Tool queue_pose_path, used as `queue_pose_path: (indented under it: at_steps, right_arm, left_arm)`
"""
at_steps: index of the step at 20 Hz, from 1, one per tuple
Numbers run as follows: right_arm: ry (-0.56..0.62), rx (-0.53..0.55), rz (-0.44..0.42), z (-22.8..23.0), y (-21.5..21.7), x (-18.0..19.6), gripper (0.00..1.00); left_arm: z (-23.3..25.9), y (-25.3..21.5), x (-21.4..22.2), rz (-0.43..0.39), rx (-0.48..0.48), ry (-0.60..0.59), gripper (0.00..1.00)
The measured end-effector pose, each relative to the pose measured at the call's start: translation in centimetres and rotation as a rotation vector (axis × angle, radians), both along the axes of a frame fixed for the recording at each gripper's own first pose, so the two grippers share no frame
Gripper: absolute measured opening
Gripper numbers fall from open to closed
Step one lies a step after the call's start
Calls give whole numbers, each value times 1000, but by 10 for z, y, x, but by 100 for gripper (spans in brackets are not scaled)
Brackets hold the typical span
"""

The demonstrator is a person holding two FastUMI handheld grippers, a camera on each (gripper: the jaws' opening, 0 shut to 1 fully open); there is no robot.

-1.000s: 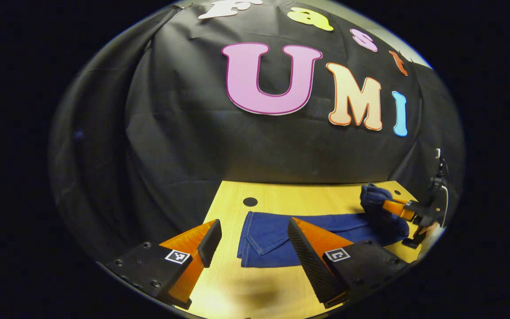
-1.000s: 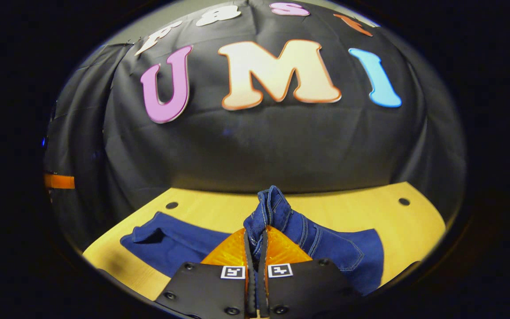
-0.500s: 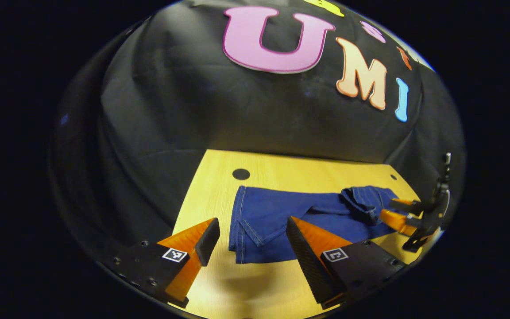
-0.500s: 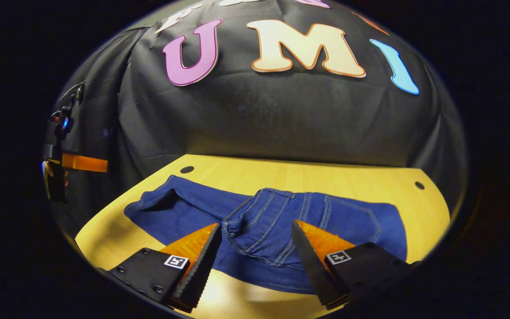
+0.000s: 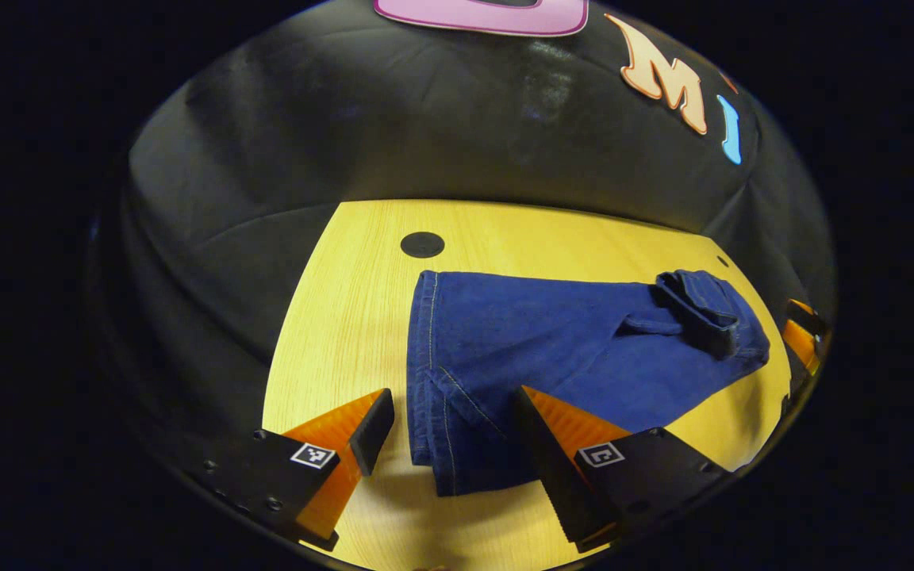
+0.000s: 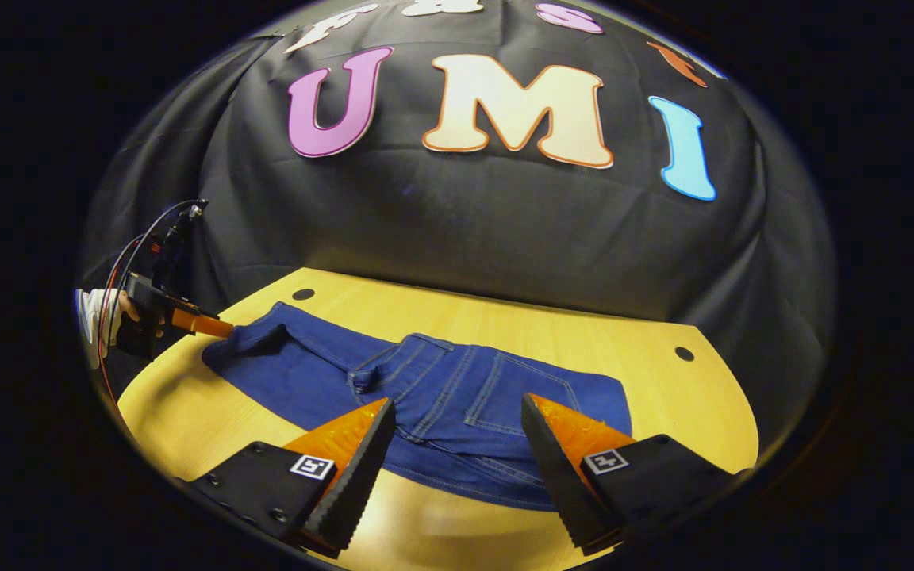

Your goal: Grasp the waist and the cuffs of the jeans and fold them to make the two legs overlap; first hold the waist and fold one-third of the jeans toward the cuffs, then hold the cuffs and fold the remaining one-third in the same direction to finish folding.

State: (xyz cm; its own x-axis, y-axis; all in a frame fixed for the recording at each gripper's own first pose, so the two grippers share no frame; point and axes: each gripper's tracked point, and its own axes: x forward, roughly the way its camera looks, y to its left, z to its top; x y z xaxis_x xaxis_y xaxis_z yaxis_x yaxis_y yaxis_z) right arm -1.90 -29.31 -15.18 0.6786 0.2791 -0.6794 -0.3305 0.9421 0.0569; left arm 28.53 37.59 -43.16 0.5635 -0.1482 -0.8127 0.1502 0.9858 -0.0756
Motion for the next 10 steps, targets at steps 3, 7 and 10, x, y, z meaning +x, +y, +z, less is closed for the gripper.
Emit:
queue_pose_path:
  at_steps: [3,7,10]
  right_arm:
    - [-36,-50,-18,3,-16,3,99]
    - [-37,-44,-24,4,-19,6,99]
    - [-38,-31,-30,3,-18,10,99]
  left_arm:
    - [-18,2,-3,22,-2,45,95]
    - [-21,3,-3,28,22,55,95]
    - [-23,0,0,25,34,49,82]
